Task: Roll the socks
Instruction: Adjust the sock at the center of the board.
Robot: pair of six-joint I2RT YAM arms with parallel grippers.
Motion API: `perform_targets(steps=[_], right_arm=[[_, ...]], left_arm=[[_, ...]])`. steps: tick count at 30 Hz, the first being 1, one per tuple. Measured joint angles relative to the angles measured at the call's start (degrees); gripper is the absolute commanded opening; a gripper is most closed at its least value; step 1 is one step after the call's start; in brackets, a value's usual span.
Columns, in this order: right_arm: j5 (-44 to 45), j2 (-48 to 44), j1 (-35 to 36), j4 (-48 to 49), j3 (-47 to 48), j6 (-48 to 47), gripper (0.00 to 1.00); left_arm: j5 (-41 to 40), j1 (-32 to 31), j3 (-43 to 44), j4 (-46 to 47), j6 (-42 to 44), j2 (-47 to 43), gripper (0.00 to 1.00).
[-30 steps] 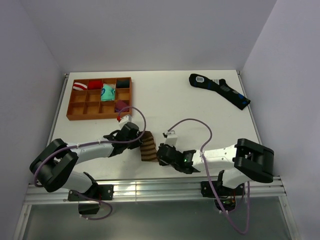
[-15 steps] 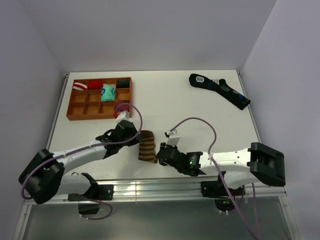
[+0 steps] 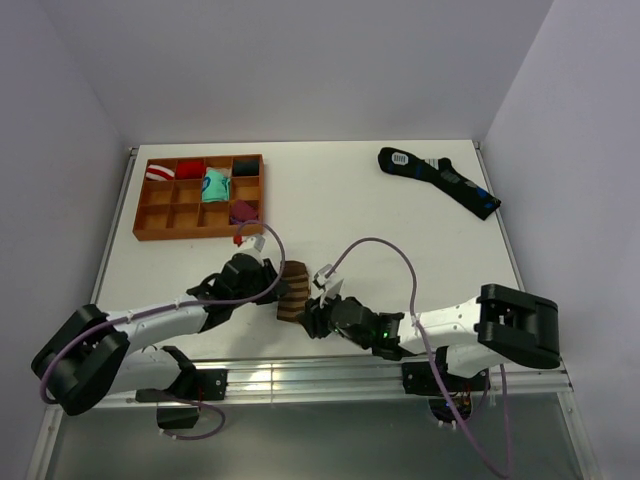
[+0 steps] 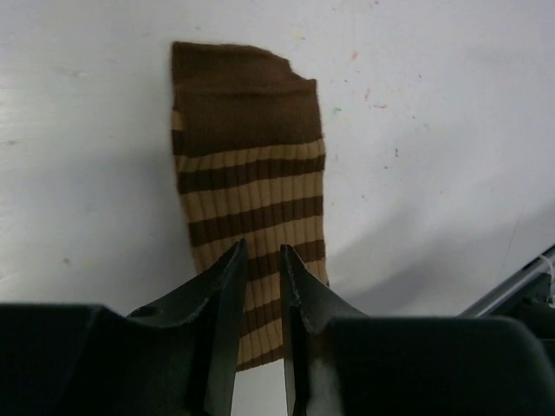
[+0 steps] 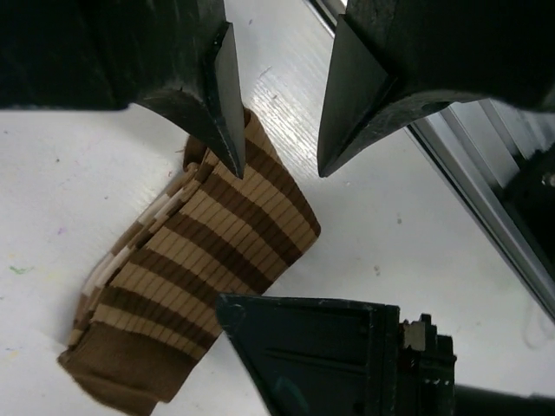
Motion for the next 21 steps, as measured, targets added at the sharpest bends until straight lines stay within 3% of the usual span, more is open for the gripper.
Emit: perform_targets(steps=[8,11,21], right_arm=[[-2.69,8.09,-0.37,9.77,-1.11,-4.20,0.51],[-2.69,9.46,-0.90,11.89,-1.36,-5.35,0.55],[-2.80,11.37,-3.21,16.76,-5.01,-7.32,0.53]], left_arm=[[6.25,-0.39,-0.61,8.48,1.14,6.84,0.25],[6.69,-0.50,-0.61,8.96,1.51,8.44,0.25],[6.67,-0.50,0.22,7.15,1.95,9.07,0.25]])
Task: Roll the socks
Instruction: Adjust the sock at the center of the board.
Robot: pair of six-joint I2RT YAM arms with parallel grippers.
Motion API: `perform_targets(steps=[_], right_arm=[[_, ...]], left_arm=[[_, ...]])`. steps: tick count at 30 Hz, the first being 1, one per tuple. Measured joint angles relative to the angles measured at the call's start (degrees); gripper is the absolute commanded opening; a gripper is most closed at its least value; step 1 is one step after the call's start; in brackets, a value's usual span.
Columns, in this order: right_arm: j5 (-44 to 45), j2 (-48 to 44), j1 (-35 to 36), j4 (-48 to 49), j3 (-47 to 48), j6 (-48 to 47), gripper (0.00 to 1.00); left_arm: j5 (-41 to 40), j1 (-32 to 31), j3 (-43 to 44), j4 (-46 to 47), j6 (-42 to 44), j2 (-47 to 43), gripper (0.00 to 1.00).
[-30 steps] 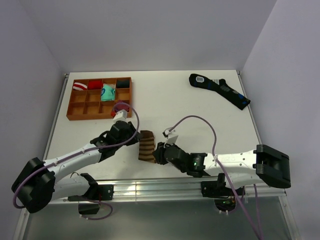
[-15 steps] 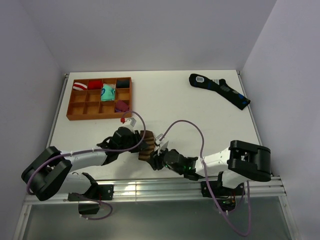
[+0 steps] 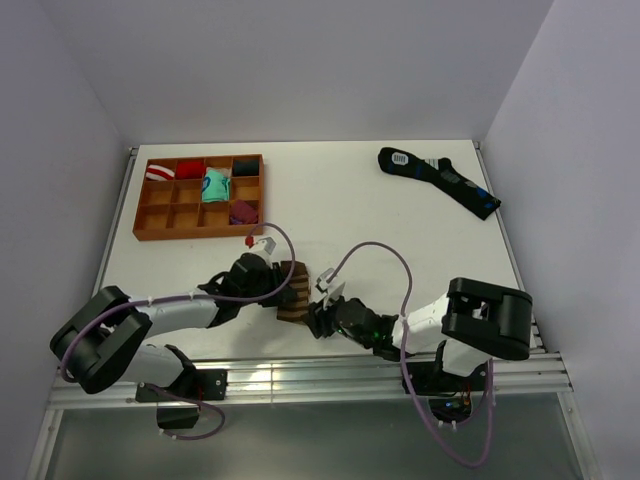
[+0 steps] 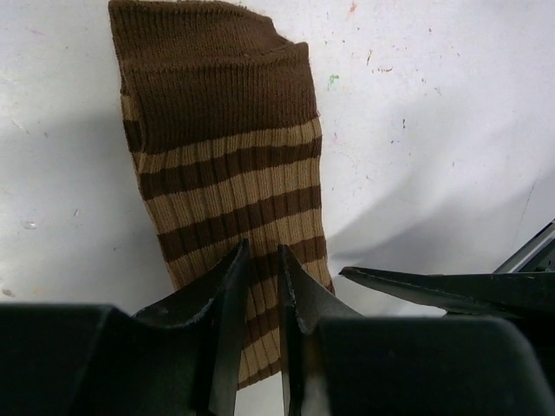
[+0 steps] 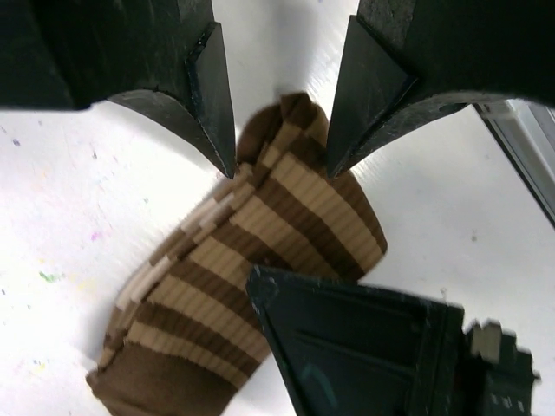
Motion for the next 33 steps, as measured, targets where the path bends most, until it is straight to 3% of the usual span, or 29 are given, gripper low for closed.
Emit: perform_targets(steps=[4,9,17,23,33], right_arm=[[0.24,-2.05,0.02,-0.15,-1.70,-0.13,0.53],[0.96,-3.98,0.02,-5.29,1.53,-0.20,0.43],[5.66,-3.96,0.02,-10.71,2.21,4.59,0.36],[8.52,0.81,0.04,-14.29,4.70,6.88,0.28],[7.67,-0.26,1.11,-12.76,3.13,9.64,0.28]], left_arm=[[-0.02,0.00,1.29,-1.25,0.50,0.76,0.26],[0.22,0.39,3.39,-2.69,1.66,2.91,0.26],[0.63,1.29,5.97,-4.52,2.80,4.33,0.25],[1.05,1.31,7.41,-5.16,3.26,5.66,0.25],[0.96,1.31,9.75,-6.64,4.09,7.96,0.24]])
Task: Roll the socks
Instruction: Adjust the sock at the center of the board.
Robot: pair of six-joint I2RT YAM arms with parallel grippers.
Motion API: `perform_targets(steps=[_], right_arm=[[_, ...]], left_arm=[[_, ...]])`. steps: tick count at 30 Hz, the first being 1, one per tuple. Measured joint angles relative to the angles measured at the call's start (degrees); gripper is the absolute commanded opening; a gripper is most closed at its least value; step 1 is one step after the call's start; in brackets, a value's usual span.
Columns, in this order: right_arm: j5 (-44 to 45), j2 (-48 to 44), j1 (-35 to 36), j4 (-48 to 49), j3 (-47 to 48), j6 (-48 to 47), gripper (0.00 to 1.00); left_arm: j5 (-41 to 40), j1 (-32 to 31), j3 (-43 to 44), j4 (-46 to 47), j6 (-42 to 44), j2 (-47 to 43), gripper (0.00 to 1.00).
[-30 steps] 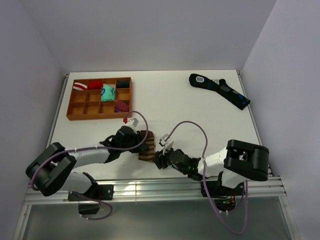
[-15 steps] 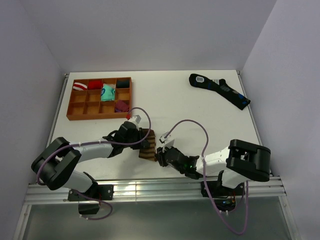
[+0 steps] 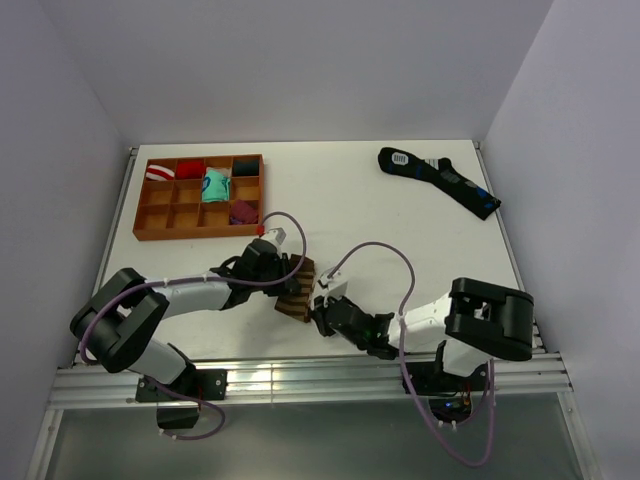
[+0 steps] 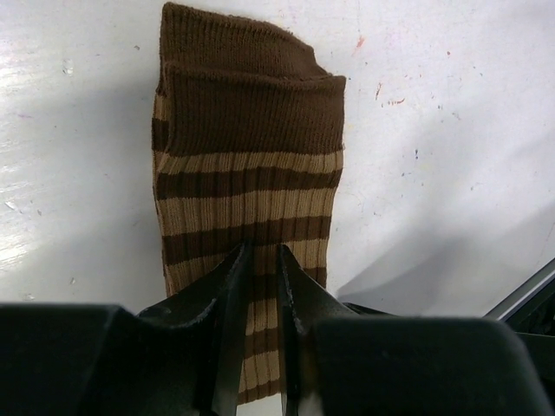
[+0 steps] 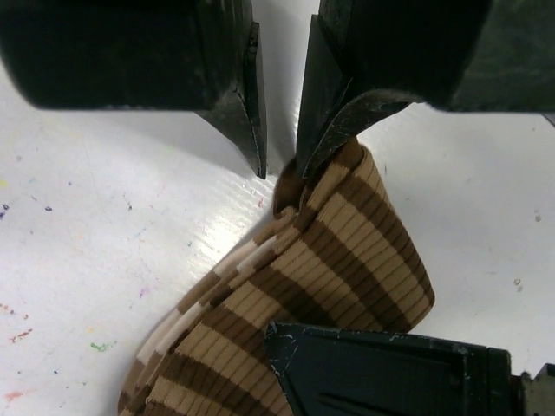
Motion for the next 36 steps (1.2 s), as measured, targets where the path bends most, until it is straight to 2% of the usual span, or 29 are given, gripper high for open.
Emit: perform_targets(steps=[6,10,19,36], right_arm=[[1.16,-7.82,0.57,-2.75,-1.97,-1.14,0.34],[0.92,-11.89,1.20,0.24,-2.47,-4.87,0.37],[-5.60,-2.75,1.29,9.05,-2.29,-11.96,0.43],[-12.31,2.71,1.29,16.17,-1.14,-16.87,0.41]], left_arm=[[0.04,0.04,-0.61,0.94,0.04,-0.04,0.25],[0.11,0.04,-0.61,0.90,0.46,-0.15,0.24],[1.05,0.11,-0.61,0.48,1.53,-0.42,0.25],[2.25,0.13,-0.15,-2.14,2.89,-1.16,0.25]])
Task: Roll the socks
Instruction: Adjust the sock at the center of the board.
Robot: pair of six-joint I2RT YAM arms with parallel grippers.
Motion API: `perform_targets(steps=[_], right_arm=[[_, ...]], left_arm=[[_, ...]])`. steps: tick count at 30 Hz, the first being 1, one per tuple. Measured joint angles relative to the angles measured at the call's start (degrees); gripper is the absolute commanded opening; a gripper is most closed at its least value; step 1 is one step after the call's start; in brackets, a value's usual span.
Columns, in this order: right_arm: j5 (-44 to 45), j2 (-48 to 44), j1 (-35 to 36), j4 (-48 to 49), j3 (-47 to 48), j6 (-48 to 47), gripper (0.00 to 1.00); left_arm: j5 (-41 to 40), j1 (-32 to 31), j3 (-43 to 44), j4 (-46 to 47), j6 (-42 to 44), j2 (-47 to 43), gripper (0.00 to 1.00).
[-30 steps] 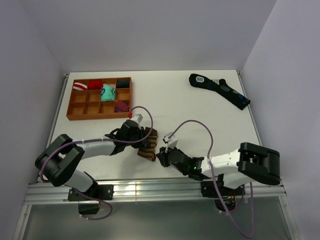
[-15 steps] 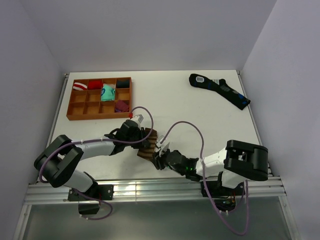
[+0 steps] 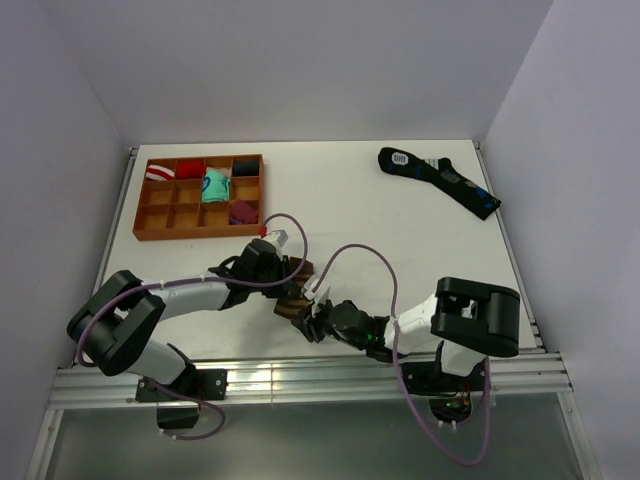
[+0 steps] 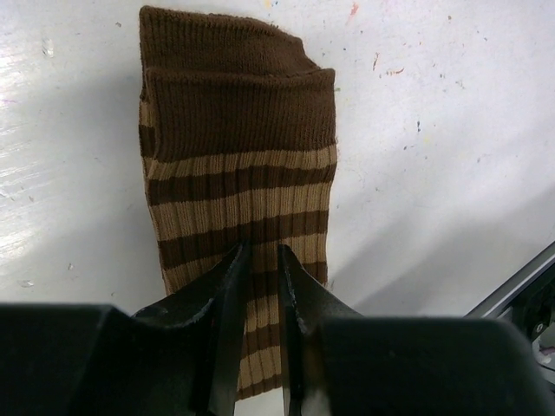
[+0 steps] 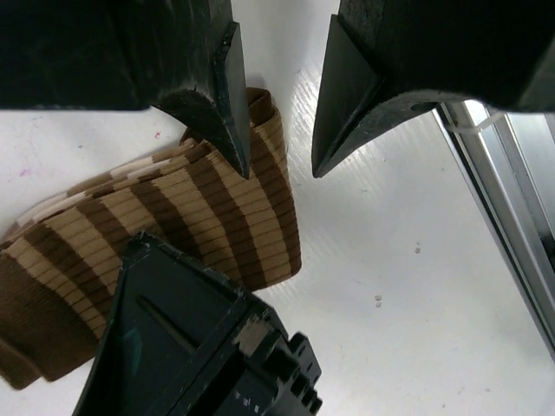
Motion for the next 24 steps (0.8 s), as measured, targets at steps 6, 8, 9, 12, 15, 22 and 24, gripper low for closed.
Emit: perform_targets(steps=[6,8,9,12,15,22,24], right_arm=[[-0.76,4.48,-0.11,3.63,-0.15,0.02,0.40],[-0.92,5.86,-0.28,5.44,-0.17,0.04,0.40],[-0.94,6.45,-0.28,6.34,-0.20,0.07,0.40],[-0.90,7.45,-0.57,9.20,-1.05,0.31,0.40],[-0.42,7.58,-0.66,11.85,-2.84,0.72,0.40],[1.75,7.50,-0.68,15.15,-5.49,0.92,0.41],[1.88,7.50,-0.68,15.15,-5.49,0.92,0.43]], left_arm=[[0.17,0.24,0.66,-1.29,0.44,0.02,0.25],[0.28,0.35,0.68,-1.53,0.48,0.02,0.25],[0.31,0.37,0.74,-1.68,0.48,0.04,0.26],[0.42,0.50,0.94,-1.97,0.57,0.07,0.26],[0.76,0.63,1.05,-2.12,0.59,0.09,0.26],[1.33,0.68,1.49,-2.08,0.59,0.92,0.25],[1.33,0.68,1.51,-2.10,0.59,0.92,0.26]])
